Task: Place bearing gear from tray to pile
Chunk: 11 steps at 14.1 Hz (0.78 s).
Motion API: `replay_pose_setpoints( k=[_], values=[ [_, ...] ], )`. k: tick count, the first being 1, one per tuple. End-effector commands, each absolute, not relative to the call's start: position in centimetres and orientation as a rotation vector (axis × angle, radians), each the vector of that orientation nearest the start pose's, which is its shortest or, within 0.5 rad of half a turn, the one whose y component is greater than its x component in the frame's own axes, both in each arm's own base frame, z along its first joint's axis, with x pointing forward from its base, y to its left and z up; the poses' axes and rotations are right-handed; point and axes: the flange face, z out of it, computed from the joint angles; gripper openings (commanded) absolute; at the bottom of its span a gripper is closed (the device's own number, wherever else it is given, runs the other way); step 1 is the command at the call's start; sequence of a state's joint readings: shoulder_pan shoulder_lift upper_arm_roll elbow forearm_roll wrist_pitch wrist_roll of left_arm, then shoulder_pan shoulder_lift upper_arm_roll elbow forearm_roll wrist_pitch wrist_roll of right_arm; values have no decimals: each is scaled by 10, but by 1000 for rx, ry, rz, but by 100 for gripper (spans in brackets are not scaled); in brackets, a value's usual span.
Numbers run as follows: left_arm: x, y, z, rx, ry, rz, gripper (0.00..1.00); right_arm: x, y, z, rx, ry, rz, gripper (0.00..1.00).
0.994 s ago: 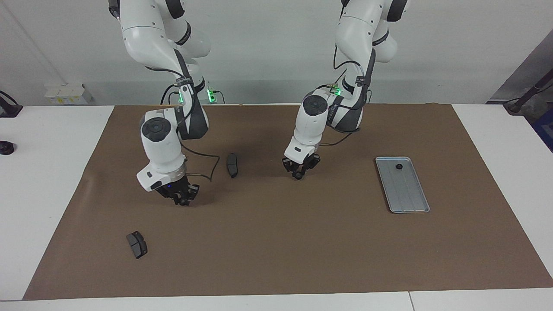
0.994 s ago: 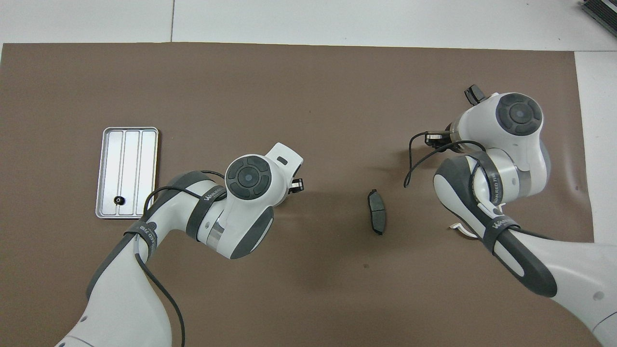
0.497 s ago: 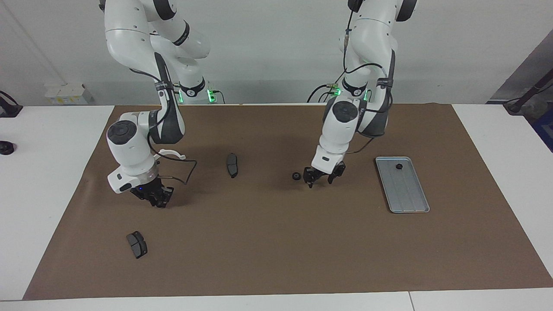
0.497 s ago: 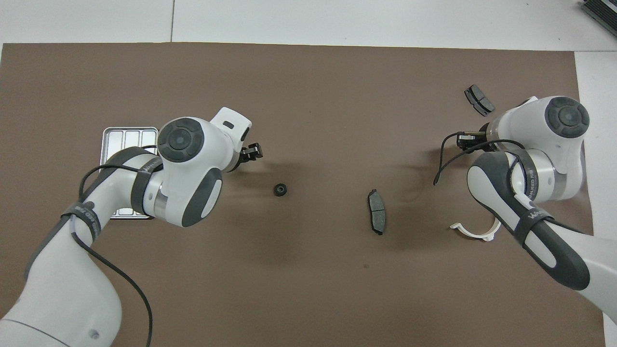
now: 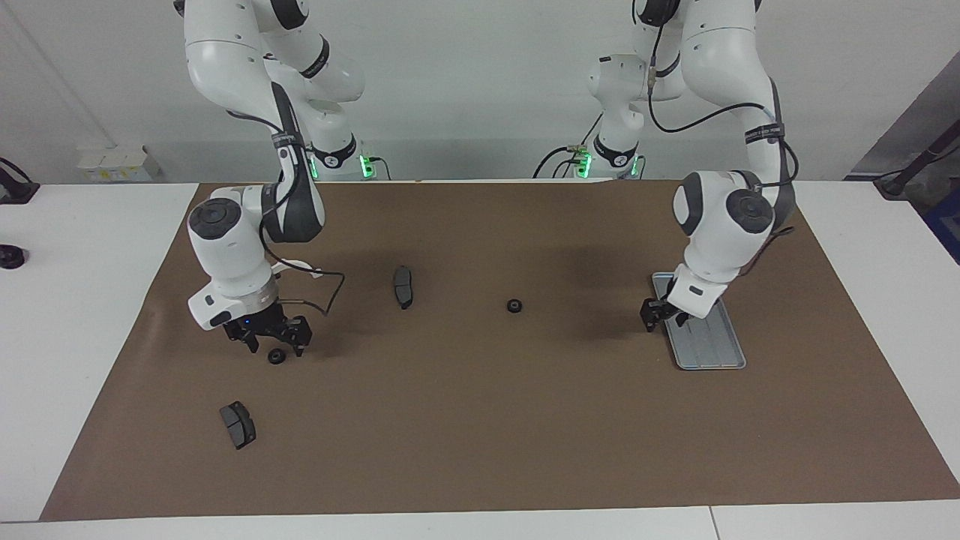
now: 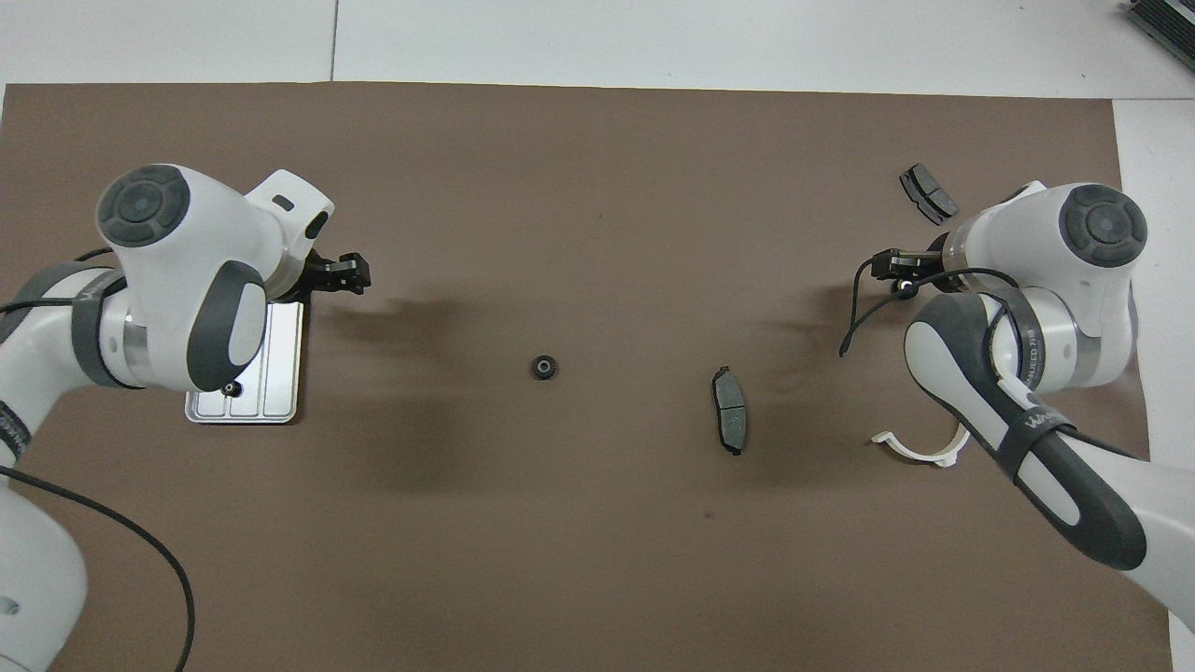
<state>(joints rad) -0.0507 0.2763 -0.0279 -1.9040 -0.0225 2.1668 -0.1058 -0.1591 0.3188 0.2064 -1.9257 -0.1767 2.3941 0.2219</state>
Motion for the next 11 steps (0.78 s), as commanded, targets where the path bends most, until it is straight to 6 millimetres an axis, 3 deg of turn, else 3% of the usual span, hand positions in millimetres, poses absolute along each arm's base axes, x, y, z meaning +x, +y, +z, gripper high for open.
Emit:
replay_pose_setpoints(
  k=[1,3,8,11],
  values=[
    [594,-13,373,-3168,33,97,69,618,79,361,-3156,37,-273,100],
    [580,6,372,-3168,51,127,69,609,131,363,-3145,11,-273,100],
    [550,25,347,-3167,70,121,68,574,249,364,-3101,39,-282,100],
    [536,27,335,-3165,88,84,67,555,300,361,-3079,67,-277,100]
  ],
)
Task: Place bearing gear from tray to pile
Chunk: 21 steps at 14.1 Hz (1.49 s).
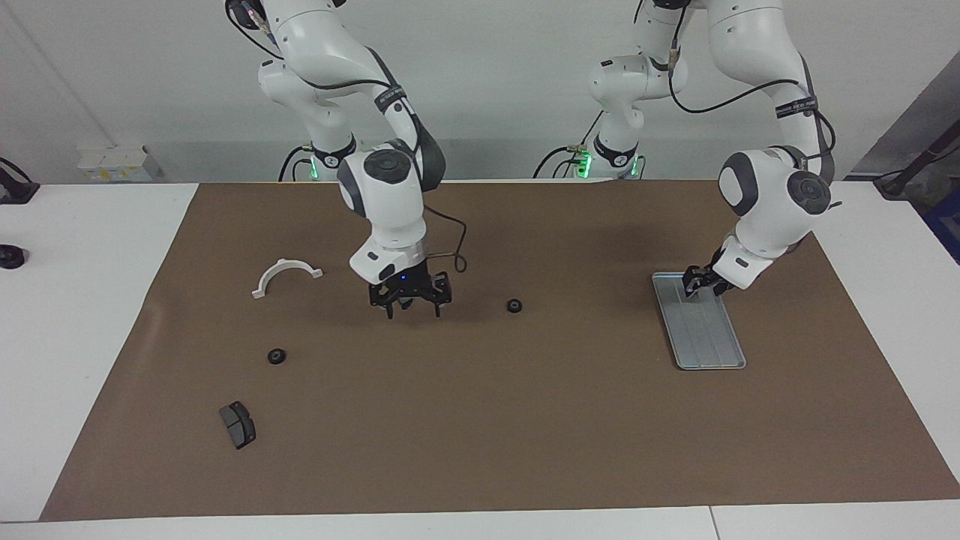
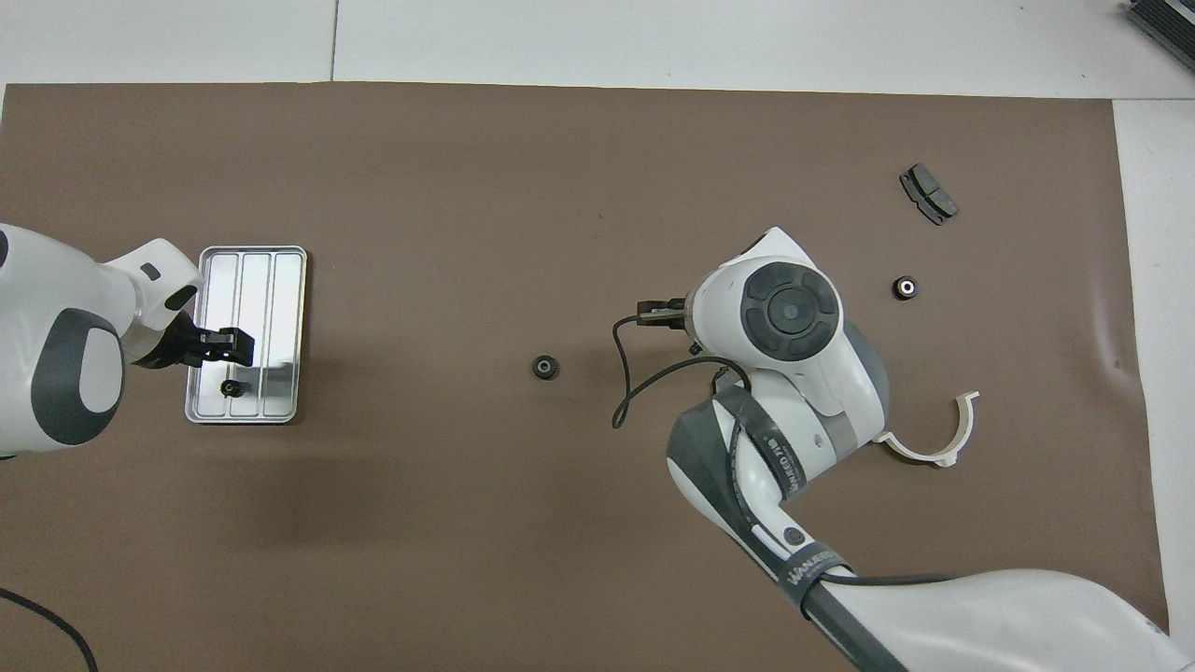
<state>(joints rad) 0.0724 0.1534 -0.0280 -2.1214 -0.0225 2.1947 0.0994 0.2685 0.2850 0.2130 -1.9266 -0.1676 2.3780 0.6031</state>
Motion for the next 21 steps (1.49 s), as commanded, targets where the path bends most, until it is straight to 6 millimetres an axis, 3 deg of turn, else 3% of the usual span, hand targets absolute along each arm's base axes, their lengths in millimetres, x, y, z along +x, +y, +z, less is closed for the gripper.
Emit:
replay_pose_setpoints(
  k=[1,3,6,10,11,13,17,21],
  values=[
    [533,30,333,-3165,81,91,66,551,314,363,-3070,63,-280,100],
    [521,38,325,-3165,116,100,65,550,355,358,-3054,46,-273,100],
    [513,48,319,-3166,131,94,63,538,408,332,-3050,26,-243,100],
    [512,48,316,-3164,128,75,61,523,452,304,-3067,-42,-240,100],
    [510,47,313,-3163,127,58,61,522,458,293,-3072,-41,-235,100],
    [507,44,309,-3160,134,32,60,523,458,294,-3079,-56,-259,99],
    [503,40,306,-3159,148,35,54,519,458,288,-3091,-93,-299,77],
    [501,39,305,-3159,153,44,44,517,458,284,-3077,-104,-319,71]
  ],
)
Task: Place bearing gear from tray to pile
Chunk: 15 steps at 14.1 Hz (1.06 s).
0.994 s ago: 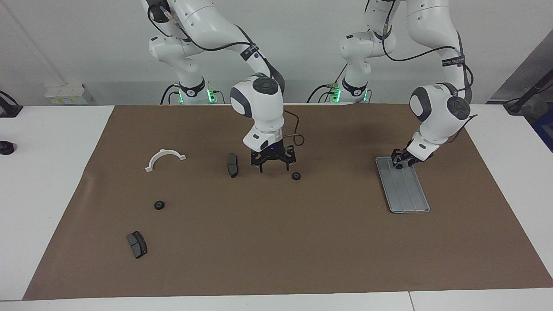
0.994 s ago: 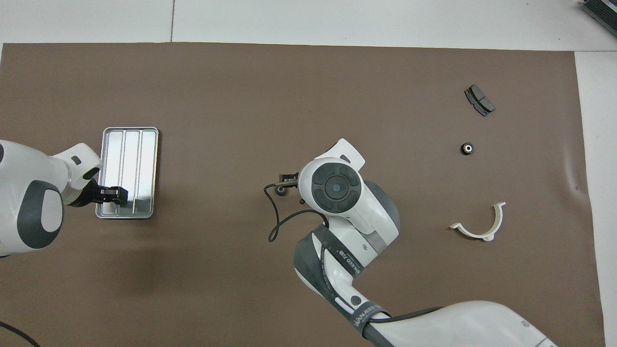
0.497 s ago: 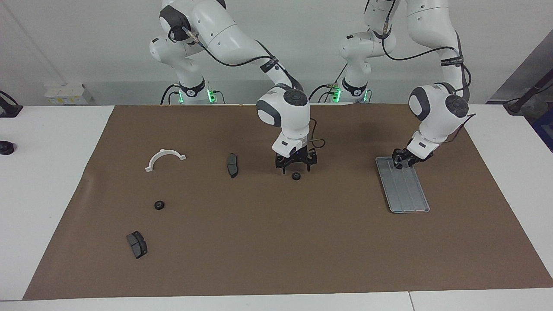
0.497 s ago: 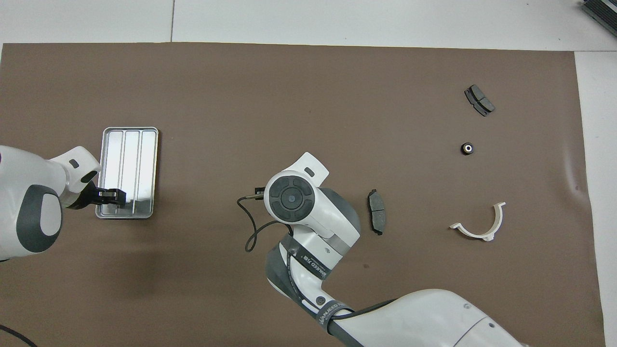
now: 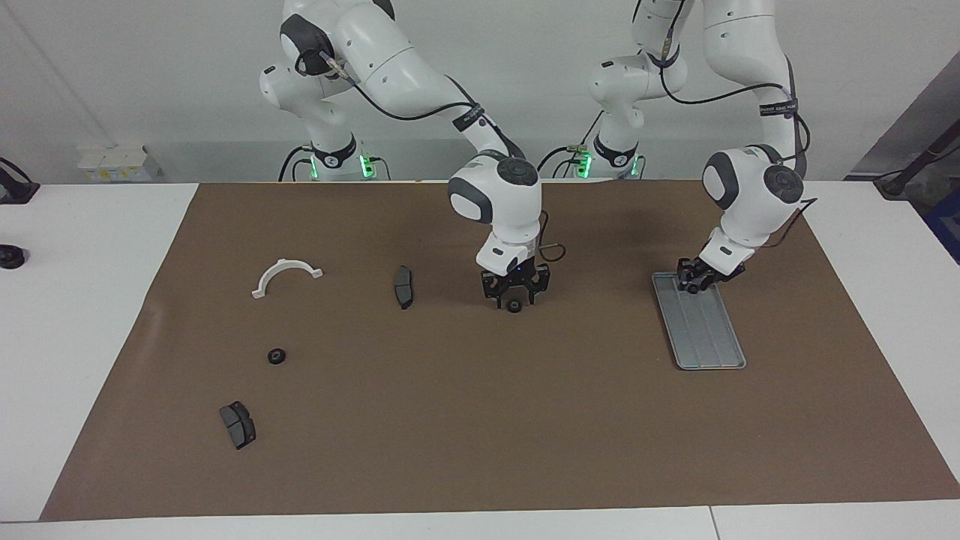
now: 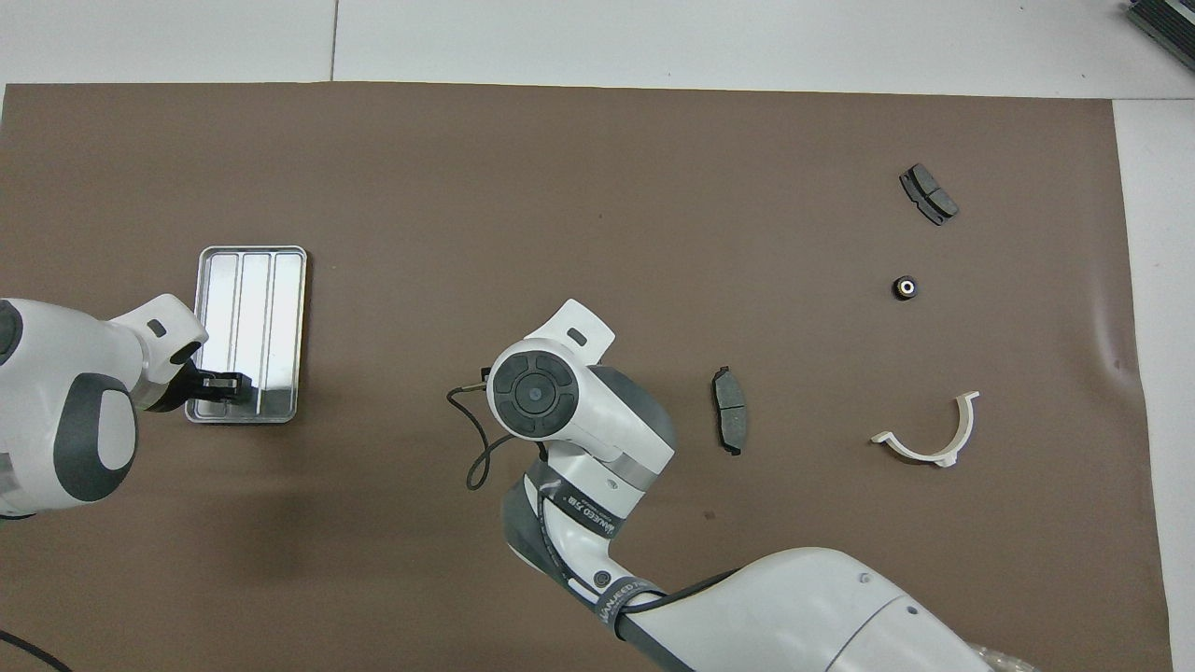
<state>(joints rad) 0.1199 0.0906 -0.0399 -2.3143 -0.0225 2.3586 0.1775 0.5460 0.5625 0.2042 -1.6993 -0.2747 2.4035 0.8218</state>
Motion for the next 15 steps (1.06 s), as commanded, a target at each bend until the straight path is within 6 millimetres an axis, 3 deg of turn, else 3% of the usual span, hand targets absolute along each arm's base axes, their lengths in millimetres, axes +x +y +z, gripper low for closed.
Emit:
replay_pose_setpoints(
  k=[1,4,7,9,12,14,15],
  values=[
    [501,38,306,-3159,155,42,41,518,458,285,-3074,-104,-325,68],
    [502,38,306,-3159,155,42,27,520,455,284,-3072,-118,-351,58],
    [504,38,308,-3159,155,35,13,519,456,283,-3080,-108,-352,28],
    [509,37,311,-3158,163,20,5,520,455,284,-3088,-118,-368,1],
    [528,21,329,-3155,187,-15,2,535,436,301,-3085,-61,-397,0],
    [547,3,350,-3160,154,5,2,544,410,321,-3085,-12,-425,0],
    [558,-12,363,-3163,116,14,2,548,386,331,-3088,33,-440,0]
  ],
)
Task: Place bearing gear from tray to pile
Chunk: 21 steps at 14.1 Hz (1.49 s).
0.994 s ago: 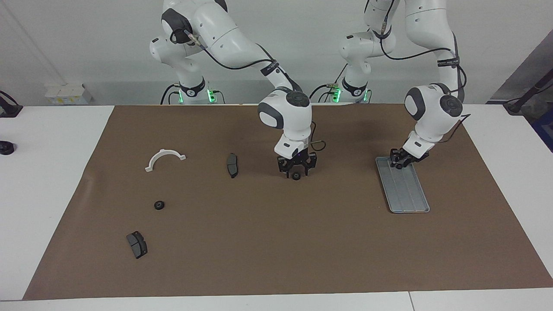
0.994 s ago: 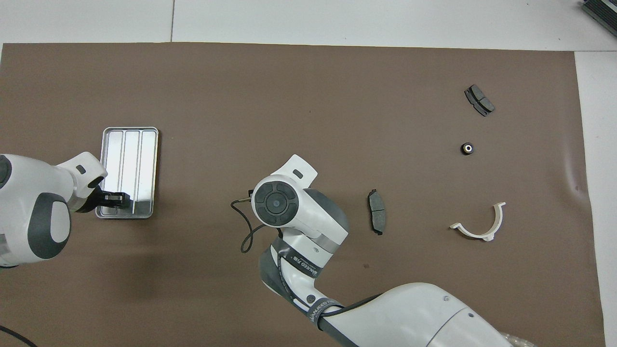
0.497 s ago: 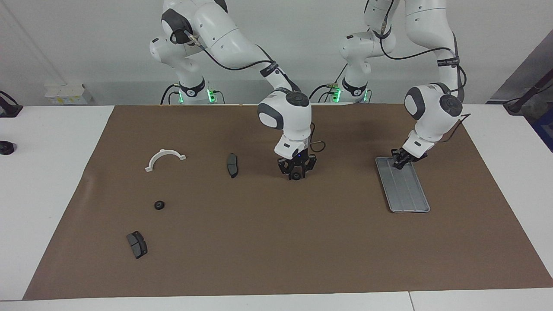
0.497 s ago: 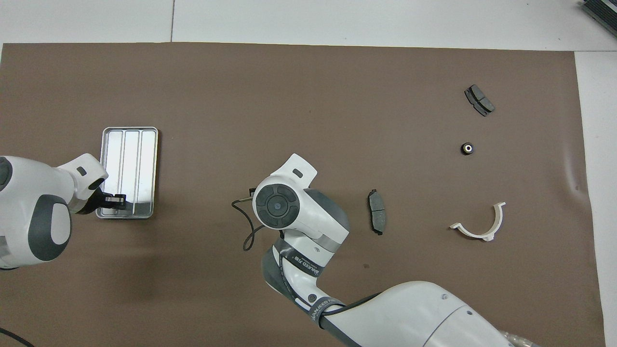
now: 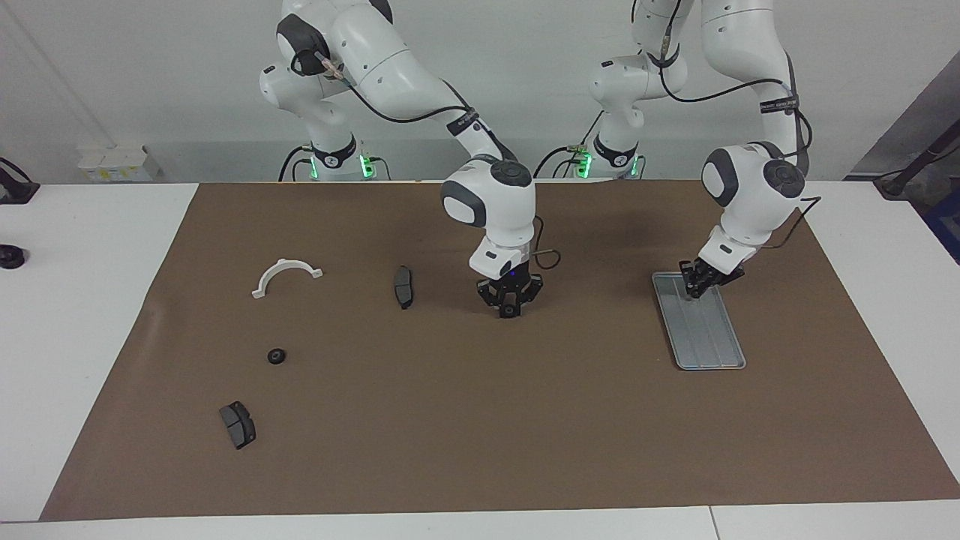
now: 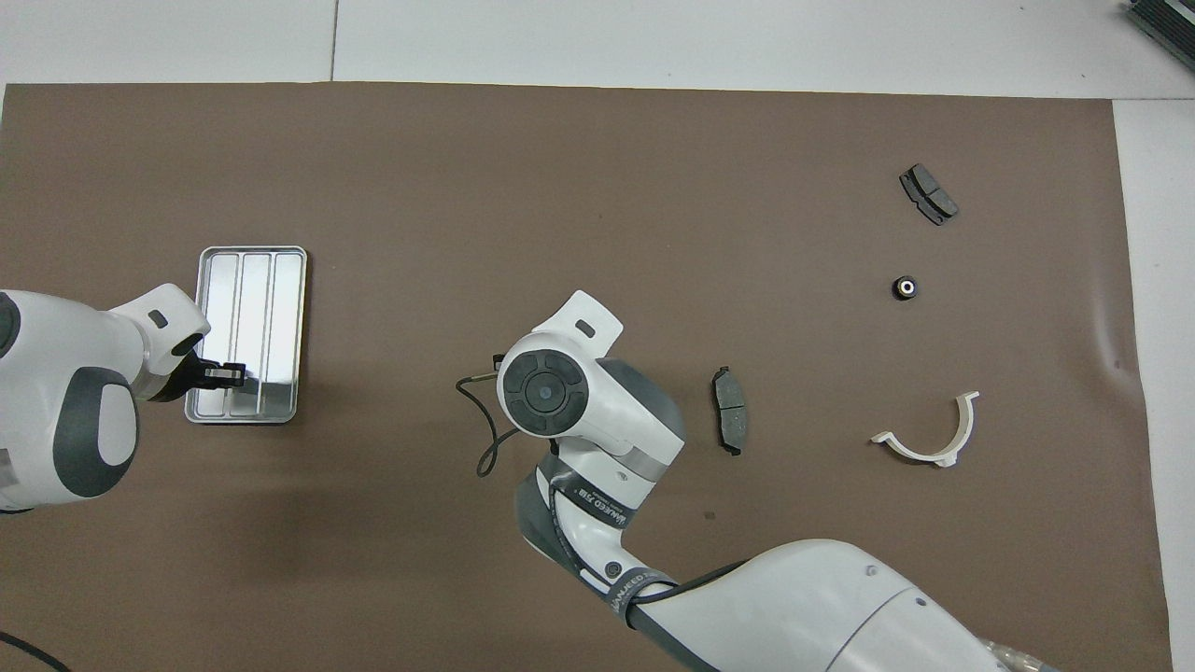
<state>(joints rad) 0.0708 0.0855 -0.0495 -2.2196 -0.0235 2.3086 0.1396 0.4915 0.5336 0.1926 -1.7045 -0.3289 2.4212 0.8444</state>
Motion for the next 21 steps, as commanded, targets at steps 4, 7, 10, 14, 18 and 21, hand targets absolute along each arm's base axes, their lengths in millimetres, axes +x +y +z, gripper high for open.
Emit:
replay_pose_setpoints(
  k=[4,7,10,14,18,21],
  values=[
    [568,-90,383,-3164,-70,9,2,552,289,356,-3118,166,-459,0],
    [552,-163,382,-3162,-180,-4,2,564,219,354,-3114,195,-426,0],
    [524,-252,380,-3194,-205,-97,2,565,157,336,-3155,33,-328,0],
    [502,-329,327,-3218,-73,-131,5,561,103,319,-3173,-95,-213,0],
    [503,-339,311,-3223,-31,-158,88,555,83,315,-3156,-91,-68,35],
    [537,-318,342,-3198,-75,-181,93,556,81,320,-3159,-81,-36,100]
  ],
)
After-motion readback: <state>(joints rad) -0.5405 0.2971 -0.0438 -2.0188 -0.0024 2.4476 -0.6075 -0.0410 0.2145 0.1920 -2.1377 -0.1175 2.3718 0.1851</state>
